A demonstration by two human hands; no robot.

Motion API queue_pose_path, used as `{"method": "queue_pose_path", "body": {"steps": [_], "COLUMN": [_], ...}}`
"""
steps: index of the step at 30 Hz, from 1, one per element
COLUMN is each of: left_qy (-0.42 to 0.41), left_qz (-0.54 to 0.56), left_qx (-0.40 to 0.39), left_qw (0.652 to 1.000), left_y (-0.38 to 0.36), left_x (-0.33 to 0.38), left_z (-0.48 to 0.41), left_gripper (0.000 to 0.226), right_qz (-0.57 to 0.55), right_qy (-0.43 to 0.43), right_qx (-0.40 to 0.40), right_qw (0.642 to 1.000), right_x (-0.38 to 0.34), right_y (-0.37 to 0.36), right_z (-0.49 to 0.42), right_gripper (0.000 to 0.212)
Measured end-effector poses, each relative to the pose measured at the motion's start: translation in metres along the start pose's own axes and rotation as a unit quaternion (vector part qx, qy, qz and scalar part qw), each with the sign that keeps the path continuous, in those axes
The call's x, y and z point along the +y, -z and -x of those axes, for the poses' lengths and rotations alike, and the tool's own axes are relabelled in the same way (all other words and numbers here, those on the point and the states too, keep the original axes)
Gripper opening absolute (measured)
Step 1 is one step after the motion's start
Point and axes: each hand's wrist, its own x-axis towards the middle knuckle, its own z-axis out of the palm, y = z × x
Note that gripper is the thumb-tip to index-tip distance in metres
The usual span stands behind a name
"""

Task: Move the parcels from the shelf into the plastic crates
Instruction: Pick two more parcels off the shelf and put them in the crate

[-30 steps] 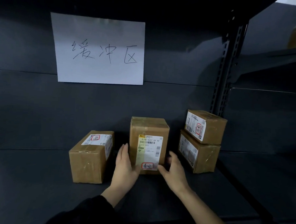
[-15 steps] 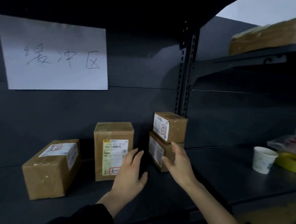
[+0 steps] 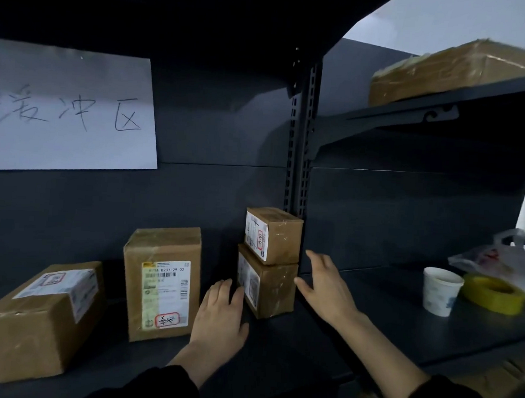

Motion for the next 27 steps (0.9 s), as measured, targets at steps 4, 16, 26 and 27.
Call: {"method": "queue_pose_path", "body": {"steps": [4,16,26,27], "left_qy": [0.021,0.039,0.021,0.019], "left_qz": [-0.001,-0.004,0.02,0.02], "left_qx": [-0.009,-0.013,-0.029,-0.026], "left_qw": [1.0,0.999,0.999,0.999], "left_y": [0.0,0.008,0.01,0.01], "left_x": [-0.001,-0.01,-0.022,-0.022], "left_z": [-0.006,-0.004,0.018,0.019], "left_gripper": [0.069,0.066,0.062,0.062], "right_qz": [-0.003,0.052,-0.031,-0.038], "right_qy": [0.01,-0.062,-0.05,-0.045], "right_qx": [0.008,-0.05,0.033,0.041], "right_qw": [1.0,0.995,0.998,0.997], "right_x": [0.0,-0.047,-0.053,-0.054], "right_y": [0.01,-0.003,0.005,0.008], "right_z": [-0.025,-0.096,-0.058,-0.049], "right_gripper": [0.065,0.08,0.067,0.067]}}
